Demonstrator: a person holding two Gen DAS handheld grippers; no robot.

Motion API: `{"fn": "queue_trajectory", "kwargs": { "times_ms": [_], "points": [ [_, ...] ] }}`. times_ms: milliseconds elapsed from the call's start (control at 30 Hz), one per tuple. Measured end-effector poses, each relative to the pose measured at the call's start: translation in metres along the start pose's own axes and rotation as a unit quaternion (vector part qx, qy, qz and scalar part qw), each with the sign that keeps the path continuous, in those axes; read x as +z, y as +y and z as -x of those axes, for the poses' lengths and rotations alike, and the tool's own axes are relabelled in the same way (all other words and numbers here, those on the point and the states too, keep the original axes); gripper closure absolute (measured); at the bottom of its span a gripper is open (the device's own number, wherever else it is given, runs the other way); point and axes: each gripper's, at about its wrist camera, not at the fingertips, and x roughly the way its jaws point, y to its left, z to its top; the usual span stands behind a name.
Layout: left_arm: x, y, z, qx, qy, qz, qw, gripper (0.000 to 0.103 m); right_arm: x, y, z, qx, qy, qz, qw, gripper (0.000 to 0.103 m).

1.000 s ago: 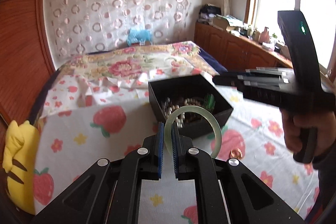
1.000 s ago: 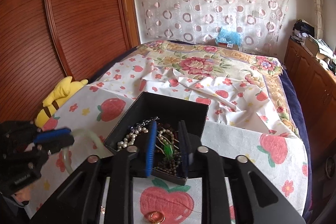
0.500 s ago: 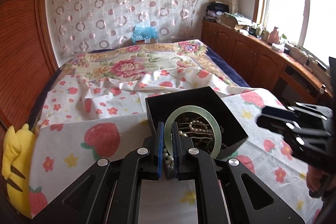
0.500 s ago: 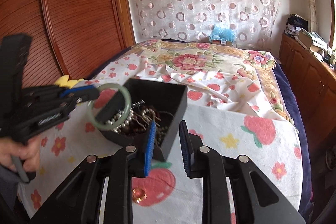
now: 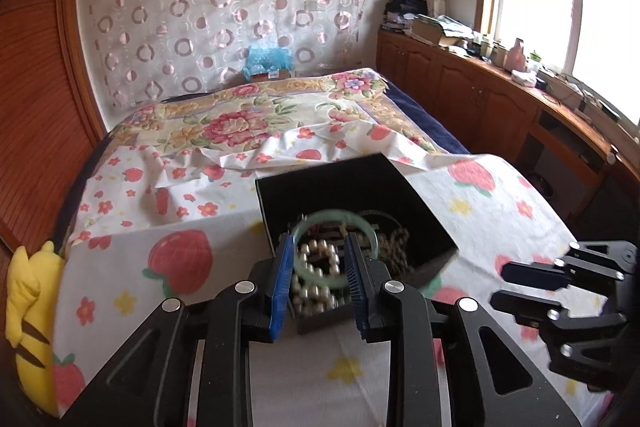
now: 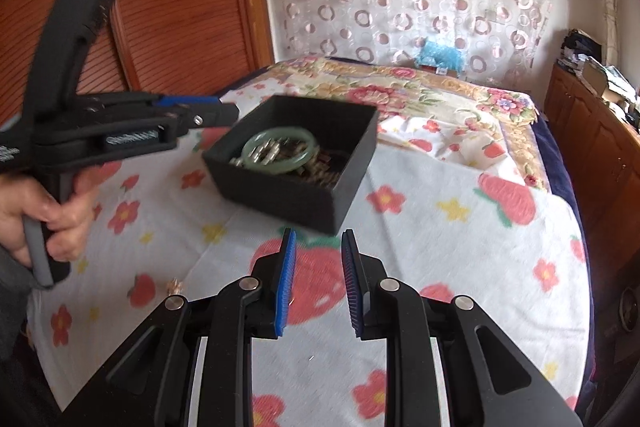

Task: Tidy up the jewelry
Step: 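Lower the jade bangle into the box and open the left tool, then grasp the gold ring with the right tool while the left grasps the small gold flower earring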

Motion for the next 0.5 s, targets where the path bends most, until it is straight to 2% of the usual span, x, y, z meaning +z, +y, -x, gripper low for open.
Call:
{"fn": "queue_trajectory", "kwargs": {
  "times_ms": [267, 500],
  "points": [
    [-0.049, 0.002, 0.028, -0.009, 0.013, -0.013, 0.9998, 0.076, -0.019, 0.025, -0.016, 0.019, 0.039, 0.029, 0.999, 0.072],
    [-0.083, 0.005, 0.035, -0.026, 0.032, -0.001, 0.9992, 0.074, -0.024, 0.035, -0.033, 0.007, 0.076, 0.052, 0.996, 0.069]
  ]
}}
